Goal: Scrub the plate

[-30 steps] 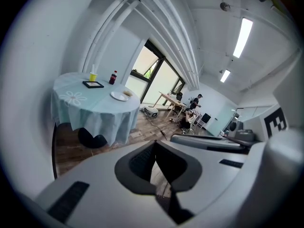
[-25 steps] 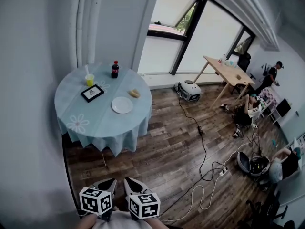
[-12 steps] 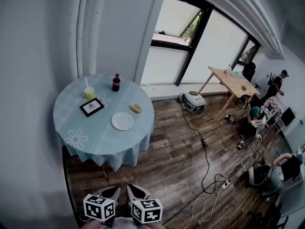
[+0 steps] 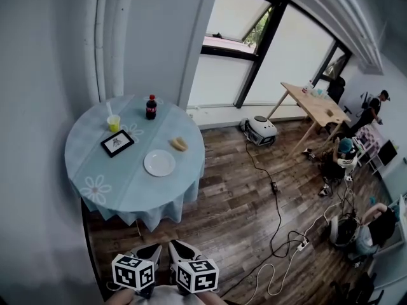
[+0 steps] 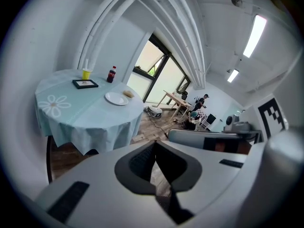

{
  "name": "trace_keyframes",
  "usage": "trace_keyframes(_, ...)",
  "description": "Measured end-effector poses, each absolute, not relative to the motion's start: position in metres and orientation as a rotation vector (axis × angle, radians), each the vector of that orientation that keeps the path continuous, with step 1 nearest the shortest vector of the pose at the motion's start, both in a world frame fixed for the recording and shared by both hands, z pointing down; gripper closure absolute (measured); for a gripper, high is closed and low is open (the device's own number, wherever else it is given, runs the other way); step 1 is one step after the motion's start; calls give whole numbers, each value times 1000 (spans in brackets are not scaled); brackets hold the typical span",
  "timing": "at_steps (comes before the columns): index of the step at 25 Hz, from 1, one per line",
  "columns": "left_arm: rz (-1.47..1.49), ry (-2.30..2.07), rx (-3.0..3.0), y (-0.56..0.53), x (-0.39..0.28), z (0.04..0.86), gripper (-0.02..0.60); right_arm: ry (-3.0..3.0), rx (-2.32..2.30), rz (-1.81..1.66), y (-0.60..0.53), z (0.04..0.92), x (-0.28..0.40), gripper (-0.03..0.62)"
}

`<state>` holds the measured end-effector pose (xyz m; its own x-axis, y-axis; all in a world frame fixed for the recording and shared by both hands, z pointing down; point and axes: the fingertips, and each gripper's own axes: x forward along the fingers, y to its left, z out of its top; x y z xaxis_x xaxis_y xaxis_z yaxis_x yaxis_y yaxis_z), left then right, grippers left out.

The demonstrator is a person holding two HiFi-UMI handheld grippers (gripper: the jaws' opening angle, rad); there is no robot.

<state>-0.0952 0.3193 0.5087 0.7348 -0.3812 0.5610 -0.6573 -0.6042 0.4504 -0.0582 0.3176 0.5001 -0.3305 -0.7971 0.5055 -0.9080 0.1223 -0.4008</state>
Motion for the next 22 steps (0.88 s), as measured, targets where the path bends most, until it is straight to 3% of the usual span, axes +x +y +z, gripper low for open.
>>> trace_keyframes(22, 411, -1005, 2255, 229, -31, 488, 574, -2327, 1647, 934, 227, 490, 29, 557)
